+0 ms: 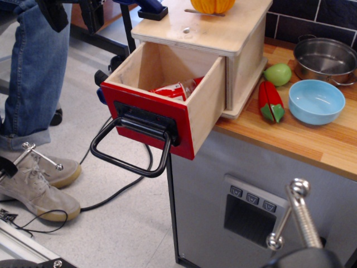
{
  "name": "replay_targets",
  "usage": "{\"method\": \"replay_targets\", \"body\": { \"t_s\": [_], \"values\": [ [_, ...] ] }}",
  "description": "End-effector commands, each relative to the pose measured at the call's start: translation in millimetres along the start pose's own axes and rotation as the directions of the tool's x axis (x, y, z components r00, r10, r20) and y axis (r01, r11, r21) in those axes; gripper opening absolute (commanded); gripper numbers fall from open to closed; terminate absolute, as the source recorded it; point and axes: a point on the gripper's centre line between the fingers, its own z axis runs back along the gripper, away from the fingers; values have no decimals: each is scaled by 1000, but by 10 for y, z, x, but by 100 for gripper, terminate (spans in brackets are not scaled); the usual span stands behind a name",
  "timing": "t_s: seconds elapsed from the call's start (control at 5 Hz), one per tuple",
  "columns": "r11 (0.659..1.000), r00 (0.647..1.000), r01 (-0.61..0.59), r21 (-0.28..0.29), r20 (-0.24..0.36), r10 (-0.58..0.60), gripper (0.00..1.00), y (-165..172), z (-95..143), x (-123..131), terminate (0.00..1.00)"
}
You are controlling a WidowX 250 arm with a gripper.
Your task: Close drawer of box
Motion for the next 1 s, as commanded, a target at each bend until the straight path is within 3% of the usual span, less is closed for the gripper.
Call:
{"method": "replay_targets", "body": {
  "t_s": [0.0, 0.4, 0.6, 0.8],
  "values": [
    [1000, 1000, 0, 0, 0, 0, 100, 0, 0, 0, 0],
    [996, 992, 80, -40, -90, -84, 100, -30, 195, -979, 0],
    [995, 994, 72, -72, -83, -78, 100, -185, 164, -1244, 0],
    [996, 992, 33, -83, -116, -43, 100, -479, 109, -1355, 0]
  ]
}}
